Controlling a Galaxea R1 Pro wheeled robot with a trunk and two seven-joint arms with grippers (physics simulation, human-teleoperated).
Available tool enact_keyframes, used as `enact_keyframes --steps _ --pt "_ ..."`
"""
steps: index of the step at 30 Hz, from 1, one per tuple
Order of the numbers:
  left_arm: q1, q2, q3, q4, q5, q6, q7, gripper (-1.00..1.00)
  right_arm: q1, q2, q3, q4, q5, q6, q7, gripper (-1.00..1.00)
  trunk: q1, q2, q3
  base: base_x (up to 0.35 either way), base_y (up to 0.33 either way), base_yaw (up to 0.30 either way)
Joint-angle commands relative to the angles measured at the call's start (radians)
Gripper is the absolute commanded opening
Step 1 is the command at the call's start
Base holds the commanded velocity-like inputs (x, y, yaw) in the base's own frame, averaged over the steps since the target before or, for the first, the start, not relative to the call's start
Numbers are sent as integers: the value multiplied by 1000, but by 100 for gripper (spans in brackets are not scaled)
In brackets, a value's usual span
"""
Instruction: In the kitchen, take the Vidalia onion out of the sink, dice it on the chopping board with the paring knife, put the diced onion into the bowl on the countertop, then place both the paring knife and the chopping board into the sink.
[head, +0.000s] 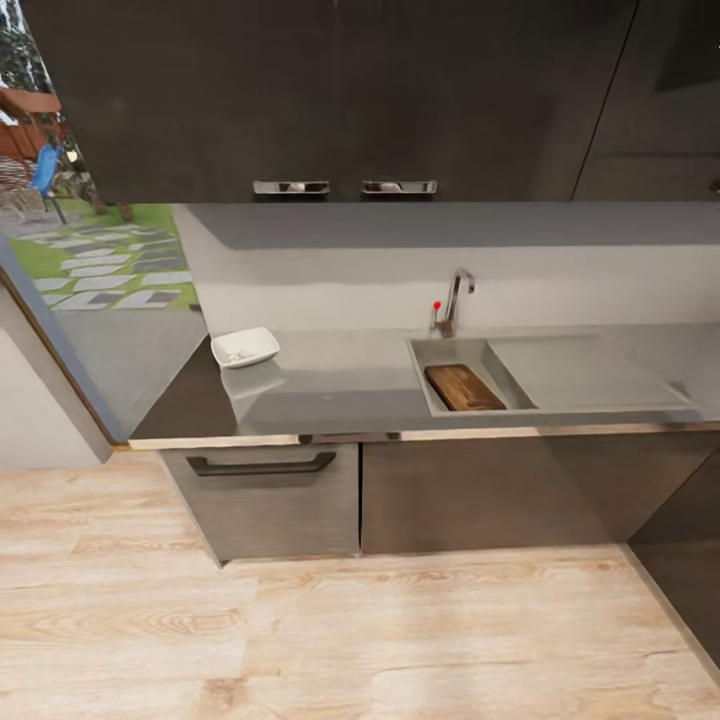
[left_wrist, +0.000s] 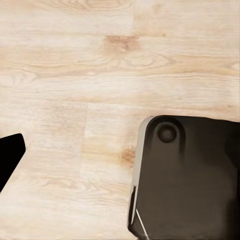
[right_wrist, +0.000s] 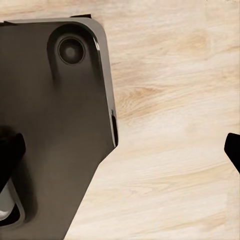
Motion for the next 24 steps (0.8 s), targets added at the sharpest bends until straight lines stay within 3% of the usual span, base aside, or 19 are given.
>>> enact_keyframes --steps 1,13,24 --pt "-1 2 -3 8 2 -4 0 100 -1 0 -8 2 10 -4 -3 100 1 -2 0 0 0 0" --pt "-1 4 -4 19 0 -4 -1 100 0 9 -8 1 11 -4 -9 100 1 -2 19 0 0 0" --pt "-1 4 -3 19 0 -4 -1 100 0 1 -9 1 11 -4 -8 100 1 -2 37 0 0 0"
